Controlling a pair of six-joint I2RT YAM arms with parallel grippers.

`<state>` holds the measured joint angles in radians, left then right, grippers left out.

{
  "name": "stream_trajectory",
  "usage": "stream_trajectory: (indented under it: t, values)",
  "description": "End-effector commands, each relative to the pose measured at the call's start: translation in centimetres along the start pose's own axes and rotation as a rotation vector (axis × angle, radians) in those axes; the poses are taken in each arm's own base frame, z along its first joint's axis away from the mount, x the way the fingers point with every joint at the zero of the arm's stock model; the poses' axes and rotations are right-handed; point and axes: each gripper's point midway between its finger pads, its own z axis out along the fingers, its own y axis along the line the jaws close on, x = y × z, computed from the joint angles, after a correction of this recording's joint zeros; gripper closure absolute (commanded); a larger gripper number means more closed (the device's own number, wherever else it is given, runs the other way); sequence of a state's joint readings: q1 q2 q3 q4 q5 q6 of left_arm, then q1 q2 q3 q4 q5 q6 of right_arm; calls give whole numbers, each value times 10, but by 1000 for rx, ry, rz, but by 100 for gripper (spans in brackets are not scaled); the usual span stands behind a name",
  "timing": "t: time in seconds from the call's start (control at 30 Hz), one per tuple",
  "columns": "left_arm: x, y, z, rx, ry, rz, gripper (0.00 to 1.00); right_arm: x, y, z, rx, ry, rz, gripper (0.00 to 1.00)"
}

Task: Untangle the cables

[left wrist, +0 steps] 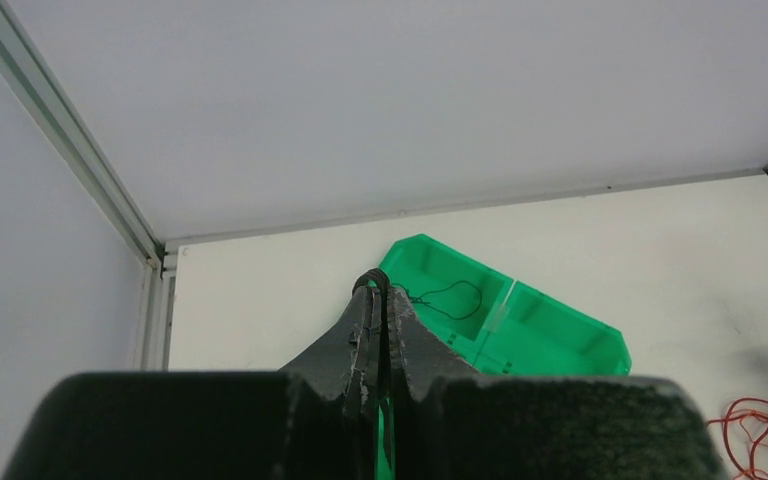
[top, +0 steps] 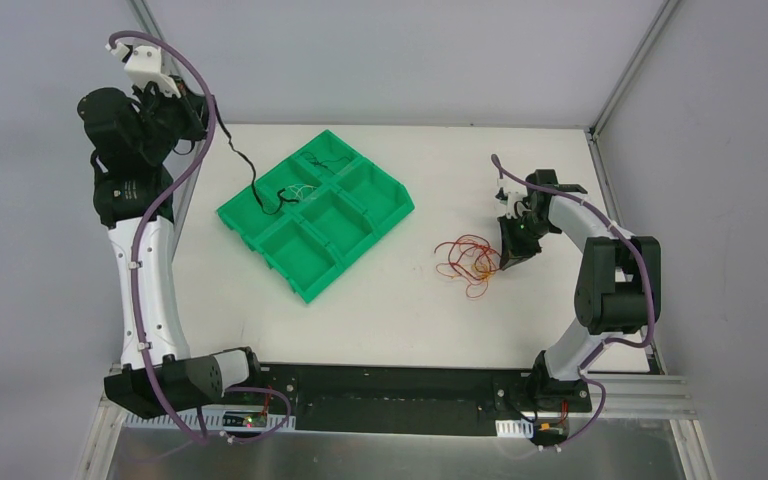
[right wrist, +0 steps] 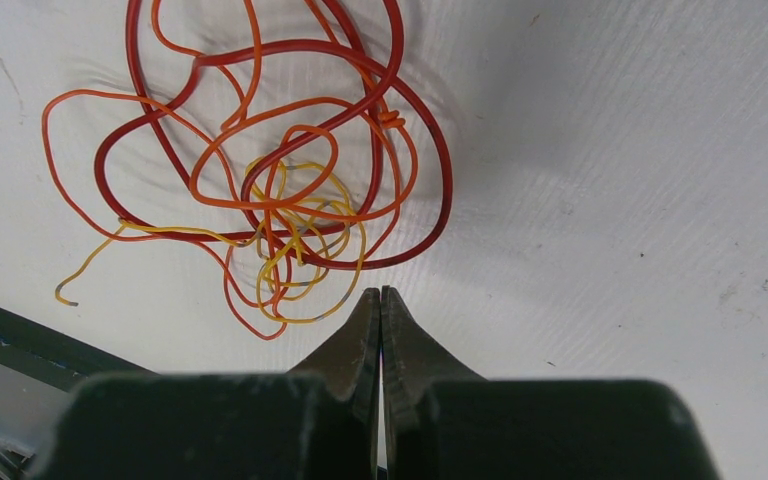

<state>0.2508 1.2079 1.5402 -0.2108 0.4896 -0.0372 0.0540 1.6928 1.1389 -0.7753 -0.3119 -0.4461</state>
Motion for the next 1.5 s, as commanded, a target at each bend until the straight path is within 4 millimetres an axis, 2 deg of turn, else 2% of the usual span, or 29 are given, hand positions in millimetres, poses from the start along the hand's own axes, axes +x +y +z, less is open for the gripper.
stream_trajectory:
  t: [0.0,0.1,0.2,0.37,0.57,0.7,0.77,1.07,1.3,1.47]
  values:
    - [-58,-4,-10,-5,-134,55,100,-3,2,-6,-17,3,10,100]
    - [-80,-5,-10,-7,-176,50,100,-4,3,-7,-20,1,13,100]
    - [-88,-7,-10,-3,-187,44,100,-4,4,-7,-22,2,14,100]
    - [-84,-2,-11,-29,-179,62,100,-2,3,-7,-19,5,11,100]
    - [-58,2,-10,-36,-127,68,100,-3,2,-7,-19,2,11,100]
    - [-27,7,-9,-51,-66,57,100,-2,3,-6,-23,5,13,100]
    - [-5,11,-6,-53,-20,71,100,-1,3,-5,-24,10,13,100]
    - [113,22,15,-6,219,13,100,0,3,-4,-29,14,19,100]
    - [179,12,40,129,323,-107,100,2,2,-2,-33,21,24,100]
    - [229,13,52,175,410,-162,100,5,2,0,-34,31,27,100]
